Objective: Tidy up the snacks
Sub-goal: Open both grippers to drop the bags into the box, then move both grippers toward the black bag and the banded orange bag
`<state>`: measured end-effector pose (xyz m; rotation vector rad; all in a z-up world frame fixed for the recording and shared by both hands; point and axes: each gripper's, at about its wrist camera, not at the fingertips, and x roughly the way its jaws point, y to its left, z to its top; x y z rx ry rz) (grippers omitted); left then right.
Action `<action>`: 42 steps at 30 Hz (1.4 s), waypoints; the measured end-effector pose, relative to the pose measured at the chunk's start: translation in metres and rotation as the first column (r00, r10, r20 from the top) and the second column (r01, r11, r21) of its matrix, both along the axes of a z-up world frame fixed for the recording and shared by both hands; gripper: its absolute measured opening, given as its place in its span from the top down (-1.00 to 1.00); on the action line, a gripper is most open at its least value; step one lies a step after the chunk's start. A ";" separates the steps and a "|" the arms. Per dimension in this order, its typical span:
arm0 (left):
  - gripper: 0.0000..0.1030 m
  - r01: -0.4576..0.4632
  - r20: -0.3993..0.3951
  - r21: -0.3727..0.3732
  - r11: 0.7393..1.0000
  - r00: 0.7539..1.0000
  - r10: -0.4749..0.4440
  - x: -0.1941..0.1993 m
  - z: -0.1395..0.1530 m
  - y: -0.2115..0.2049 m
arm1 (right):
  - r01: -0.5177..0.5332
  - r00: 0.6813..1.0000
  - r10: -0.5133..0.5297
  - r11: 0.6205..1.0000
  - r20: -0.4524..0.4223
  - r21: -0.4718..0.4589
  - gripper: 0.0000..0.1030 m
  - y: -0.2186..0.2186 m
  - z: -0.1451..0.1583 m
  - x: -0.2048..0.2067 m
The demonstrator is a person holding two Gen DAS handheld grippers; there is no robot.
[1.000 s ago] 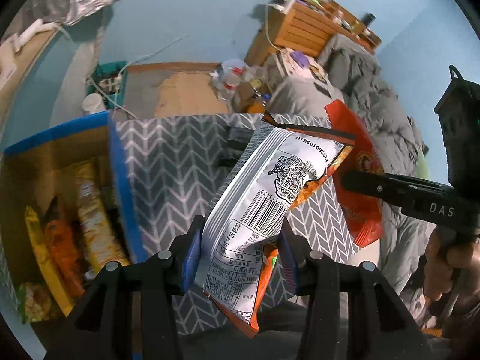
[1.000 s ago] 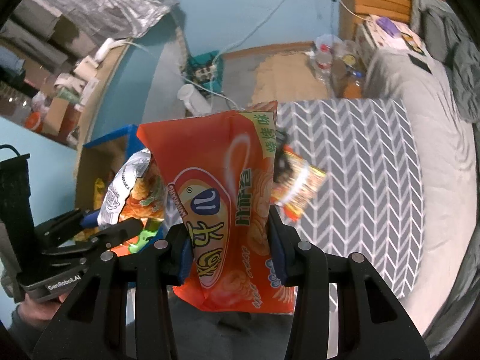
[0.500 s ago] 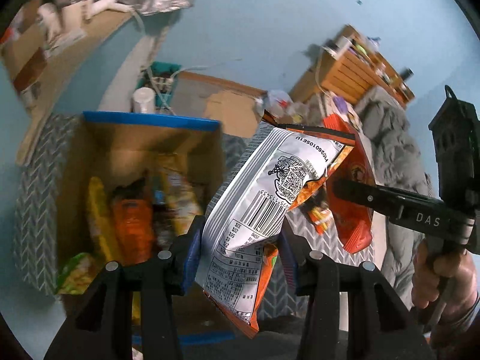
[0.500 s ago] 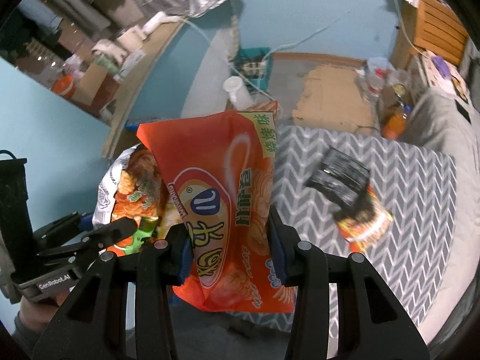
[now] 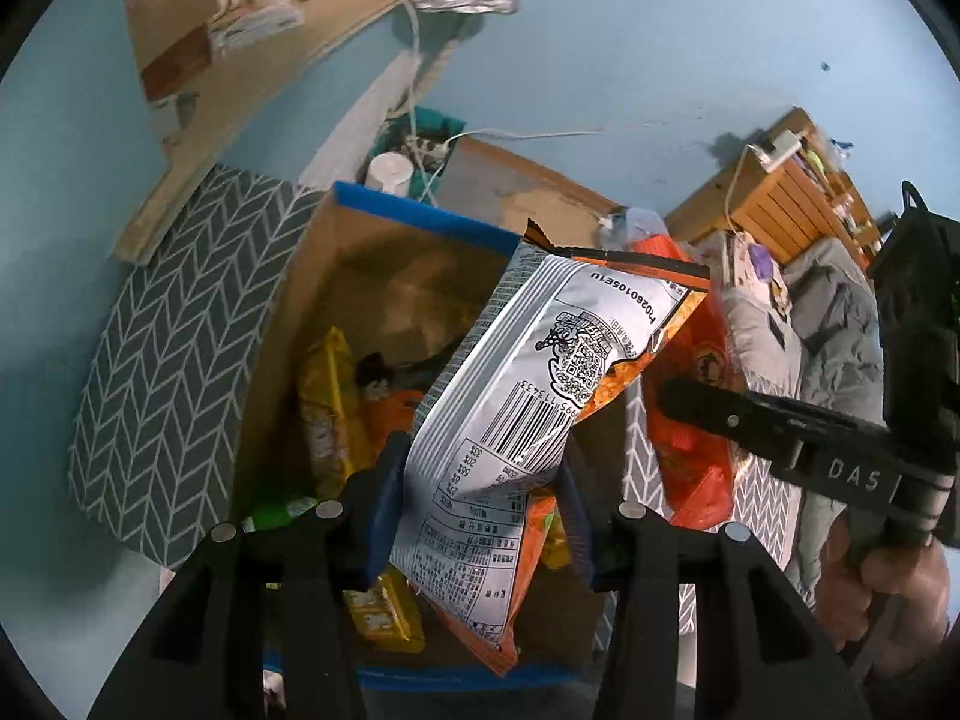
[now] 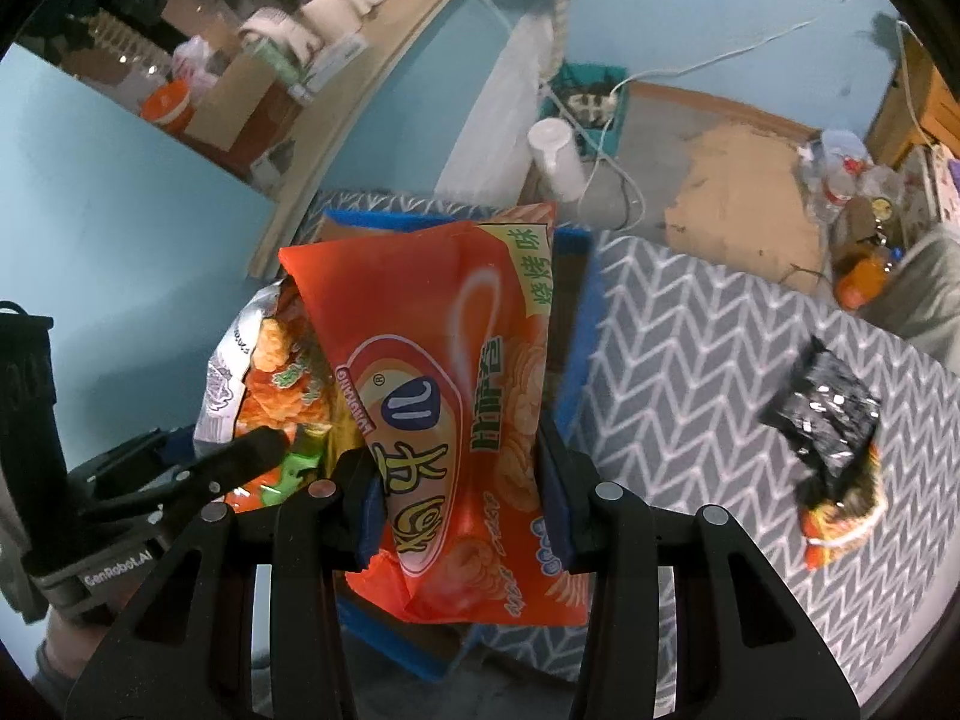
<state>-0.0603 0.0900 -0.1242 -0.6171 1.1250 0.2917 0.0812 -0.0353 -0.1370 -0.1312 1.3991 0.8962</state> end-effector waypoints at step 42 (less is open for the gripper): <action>-0.43 0.008 -0.069 -0.078 0.997 0.998 -0.013 0.035 -0.012 -0.038 | 0.210 0.977 -0.214 0.971 -0.017 -0.116 -0.35 -0.076 -0.014 0.028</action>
